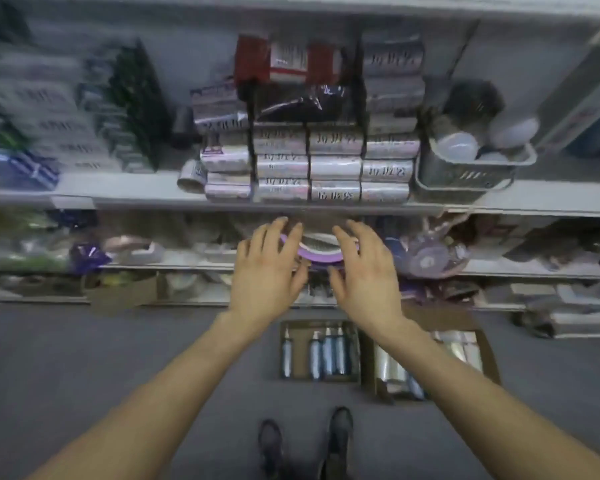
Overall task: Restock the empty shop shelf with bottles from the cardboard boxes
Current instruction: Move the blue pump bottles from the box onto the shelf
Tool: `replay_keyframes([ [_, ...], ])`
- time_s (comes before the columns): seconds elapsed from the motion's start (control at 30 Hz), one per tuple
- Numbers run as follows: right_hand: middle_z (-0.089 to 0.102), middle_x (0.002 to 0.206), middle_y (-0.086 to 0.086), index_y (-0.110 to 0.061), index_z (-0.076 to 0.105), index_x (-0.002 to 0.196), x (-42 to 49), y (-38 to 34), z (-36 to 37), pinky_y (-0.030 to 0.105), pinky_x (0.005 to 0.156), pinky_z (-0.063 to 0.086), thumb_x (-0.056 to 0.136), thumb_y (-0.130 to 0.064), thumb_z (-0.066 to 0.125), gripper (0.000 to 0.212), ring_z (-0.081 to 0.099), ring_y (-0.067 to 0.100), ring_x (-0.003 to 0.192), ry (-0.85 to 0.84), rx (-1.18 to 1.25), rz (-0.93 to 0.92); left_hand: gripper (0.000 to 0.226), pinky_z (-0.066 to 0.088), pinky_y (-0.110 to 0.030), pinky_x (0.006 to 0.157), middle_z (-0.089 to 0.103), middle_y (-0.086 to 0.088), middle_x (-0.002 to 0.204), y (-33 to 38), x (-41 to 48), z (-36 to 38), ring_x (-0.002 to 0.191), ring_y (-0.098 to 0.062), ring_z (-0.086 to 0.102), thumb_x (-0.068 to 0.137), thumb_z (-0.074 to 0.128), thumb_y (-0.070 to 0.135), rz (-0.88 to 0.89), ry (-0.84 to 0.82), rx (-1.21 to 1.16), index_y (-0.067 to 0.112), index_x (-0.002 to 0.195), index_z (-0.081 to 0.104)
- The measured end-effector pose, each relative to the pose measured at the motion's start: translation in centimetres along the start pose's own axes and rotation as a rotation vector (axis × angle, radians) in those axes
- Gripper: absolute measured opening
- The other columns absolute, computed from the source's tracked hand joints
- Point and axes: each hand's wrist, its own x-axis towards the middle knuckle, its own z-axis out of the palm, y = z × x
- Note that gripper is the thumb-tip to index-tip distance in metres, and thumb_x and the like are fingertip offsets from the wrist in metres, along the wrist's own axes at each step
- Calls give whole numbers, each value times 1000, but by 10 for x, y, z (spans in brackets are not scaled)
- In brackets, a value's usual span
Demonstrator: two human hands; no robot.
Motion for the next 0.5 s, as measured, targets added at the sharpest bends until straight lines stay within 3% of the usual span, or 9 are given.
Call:
replay_keyframes([
  [0.2, 47, 155, 20, -8, 50, 153, -94, 41, 125, 57, 110, 47, 91, -21, 72, 67, 48, 43, 141, -339, 16, 139, 67, 46, -54, 104, 50, -19, 157, -17, -82, 122, 137, -42, 53, 93, 70, 36, -28, -364, 14, 13, 154, 54],
  [0.33, 37, 162, 16, -14, 36, 162, -154, 86, 207, 52, 117, 40, 98, -27, 63, 71, 37, 39, 147, -642, 2, 234, 69, 37, -50, 114, 33, -14, 168, -19, -142, 206, 150, -36, 36, 105, 52, 46, -33, -656, 4, 19, 166, 34],
  [0.5, 26, 166, 14, -15, 26, 166, -208, 140, 308, 49, 117, 41, 101, -26, 56, 73, 30, 36, 152, -851, 54, 319, 65, 40, -50, 112, 36, -12, 165, -26, -194, 310, 146, -34, 40, 103, 53, 43, -51, -783, -26, 18, 161, 40],
])
